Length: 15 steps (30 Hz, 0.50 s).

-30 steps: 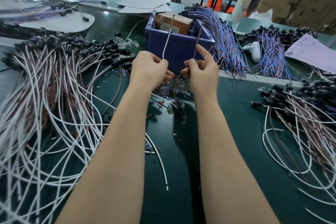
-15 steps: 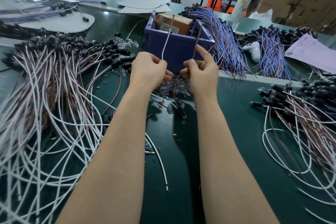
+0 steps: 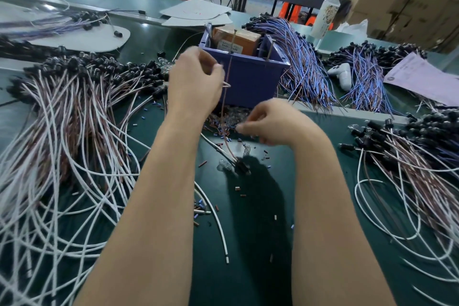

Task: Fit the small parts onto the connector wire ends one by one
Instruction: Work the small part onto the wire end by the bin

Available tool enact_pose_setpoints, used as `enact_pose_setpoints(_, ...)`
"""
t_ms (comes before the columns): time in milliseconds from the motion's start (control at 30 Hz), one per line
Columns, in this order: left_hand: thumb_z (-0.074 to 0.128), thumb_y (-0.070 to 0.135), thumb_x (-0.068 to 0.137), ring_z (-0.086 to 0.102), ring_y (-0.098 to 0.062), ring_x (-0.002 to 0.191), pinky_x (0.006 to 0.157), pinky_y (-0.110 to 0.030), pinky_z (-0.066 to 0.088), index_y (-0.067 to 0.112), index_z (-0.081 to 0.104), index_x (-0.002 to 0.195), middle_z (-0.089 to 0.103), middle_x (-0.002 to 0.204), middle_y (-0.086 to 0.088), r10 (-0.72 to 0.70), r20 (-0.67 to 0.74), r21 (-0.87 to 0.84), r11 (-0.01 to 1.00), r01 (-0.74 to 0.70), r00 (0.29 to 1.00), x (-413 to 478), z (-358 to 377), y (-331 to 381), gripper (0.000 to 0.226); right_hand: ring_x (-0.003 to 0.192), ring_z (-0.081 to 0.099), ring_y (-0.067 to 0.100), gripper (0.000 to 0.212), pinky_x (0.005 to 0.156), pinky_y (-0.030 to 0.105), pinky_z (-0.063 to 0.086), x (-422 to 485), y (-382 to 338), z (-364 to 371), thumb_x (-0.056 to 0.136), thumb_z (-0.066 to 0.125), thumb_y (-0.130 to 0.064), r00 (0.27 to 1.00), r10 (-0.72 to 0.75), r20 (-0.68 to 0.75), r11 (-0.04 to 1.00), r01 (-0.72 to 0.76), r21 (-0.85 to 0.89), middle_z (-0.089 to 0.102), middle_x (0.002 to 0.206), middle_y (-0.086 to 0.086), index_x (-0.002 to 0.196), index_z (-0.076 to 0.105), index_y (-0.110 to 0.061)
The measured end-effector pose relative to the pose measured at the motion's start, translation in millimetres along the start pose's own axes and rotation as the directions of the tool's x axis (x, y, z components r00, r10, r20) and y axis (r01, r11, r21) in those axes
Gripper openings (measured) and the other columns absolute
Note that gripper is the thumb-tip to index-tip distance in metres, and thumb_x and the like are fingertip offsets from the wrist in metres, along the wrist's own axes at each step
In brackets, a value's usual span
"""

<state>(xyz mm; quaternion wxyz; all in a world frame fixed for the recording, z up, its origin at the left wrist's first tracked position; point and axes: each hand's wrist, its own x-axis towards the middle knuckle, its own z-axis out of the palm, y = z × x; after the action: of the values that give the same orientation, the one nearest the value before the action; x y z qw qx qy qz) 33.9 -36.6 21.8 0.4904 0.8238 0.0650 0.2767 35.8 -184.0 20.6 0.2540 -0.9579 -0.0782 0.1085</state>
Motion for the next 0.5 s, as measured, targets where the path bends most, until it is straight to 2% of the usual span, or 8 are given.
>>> enact_pose_setpoints(67,0.056,0.017,0.088,0.062,-0.018,0.076,0.077,-0.029,0.051,0.014,0.062,0.083,0.065,0.077,-0.001,0.006,0.079,0.016,1.000,-0.007,0.997,-4,0,7,0.008,0.056,0.058,0.009,0.032,0.058,0.024,0.050,-15,0,-1,0.079,0.072,-0.045,0.983,0.054,0.174,0.980,-0.018,-0.199,0.066,0.069,-0.002,0.082,0.067,-0.013)
enact_pose_setpoints(133,0.052,0.014,0.090,0.066,-0.020,0.078,0.079,-0.034,0.054,0.013,0.062,0.087,0.069,0.085,-0.006,-0.045,0.037,-0.057,0.997,0.047,0.998,-6,-1,10,0.010,0.059,0.058,0.014,0.038,0.058,0.022,0.044,-26,0,8,0.079,0.072,-0.045,0.958,0.091,0.271,0.948,0.000,-0.318,0.065,0.068,0.000,0.090,0.068,-0.008)
enact_pose_setpoints(167,0.050,0.012,0.093,0.067,-0.017,0.074,0.075,-0.034,0.055,0.012,0.060,0.092,0.068,0.089,-0.007,-0.094,-0.014,-0.187,0.978,0.090,0.995,-6,-3,13,0.010,0.064,0.058,0.017,0.039,0.057,0.022,0.042,-29,0,13,0.080,0.072,-0.042,0.952,0.095,0.291,0.940,0.011,-0.341,0.064,0.072,0.003,0.093,0.068,-0.005)
enact_pose_setpoints(233,0.044,0.008,0.097,0.065,-0.008,0.061,0.063,-0.026,0.053,0.012,0.053,0.096,0.064,0.091,-0.004,-0.206,-0.145,-0.532,0.841,0.099,0.968,-7,-13,24,0.010,0.069,0.055,0.021,0.037,0.054,0.022,0.038,-30,1,19,0.082,0.071,-0.036,0.954,0.089,0.285,0.937,0.016,-0.349,0.065,0.079,0.009,0.096,0.067,-0.002)
enact_pose_setpoints(300,0.041,0.006,0.096,0.066,-0.012,0.065,0.059,-0.023,0.051,0.016,0.050,0.091,0.059,0.091,-0.001,-0.169,-0.347,-0.651,0.752,-0.107,0.923,-9,-25,36,0.014,0.067,0.055,0.019,0.025,0.056,0.023,0.042,-27,3,16,0.084,0.069,-0.029,0.968,0.046,0.245,0.959,0.026,-0.281,0.071,0.081,0.012,0.092,0.067,-0.005)
enact_pose_setpoints(367,0.041,0.010,0.094,0.066,-0.019,0.076,0.065,-0.023,0.051,0.020,0.049,0.088,0.058,0.090,0.002,0.054,-0.451,-0.517,0.798,-0.310,0.891,-10,-33,45,0.014,0.062,0.058,0.014,0.007,0.062,0.027,0.050,-23,6,12,0.086,0.065,-0.021,0.991,-0.056,0.125,0.990,0.072,-0.123,0.073,0.078,0.008,0.083,0.065,-0.014)
enact_pose_setpoints(433,0.044,0.016,0.095,0.063,-0.011,0.079,0.069,-0.017,0.049,0.021,0.053,0.089,0.062,0.089,0.003,0.279,-0.286,-0.389,0.840,-0.378,0.917,-10,-32,50,0.011,0.063,0.062,0.015,0.014,0.070,0.037,0.056,-16,7,9,0.088,0.063,-0.013,0.988,-0.145,-0.048,0.974,0.151,0.168,0.072,0.073,0.008,0.077,0.061,-0.020)
enact_pose_setpoints(500,0.048,0.021,0.097,0.062,-0.003,0.079,0.073,-0.010,0.046,0.015,0.059,0.097,0.065,0.090,0.004,0.375,0.064,-0.214,0.910,-0.355,0.925,-13,-20,46,0.013,0.068,0.066,0.021,0.020,0.077,0.042,0.056,-8,7,8,0.089,0.062,-0.007,0.962,-0.197,-0.190,0.872,0.260,0.415,0.070,0.073,0.010,0.076,0.061,-0.022)
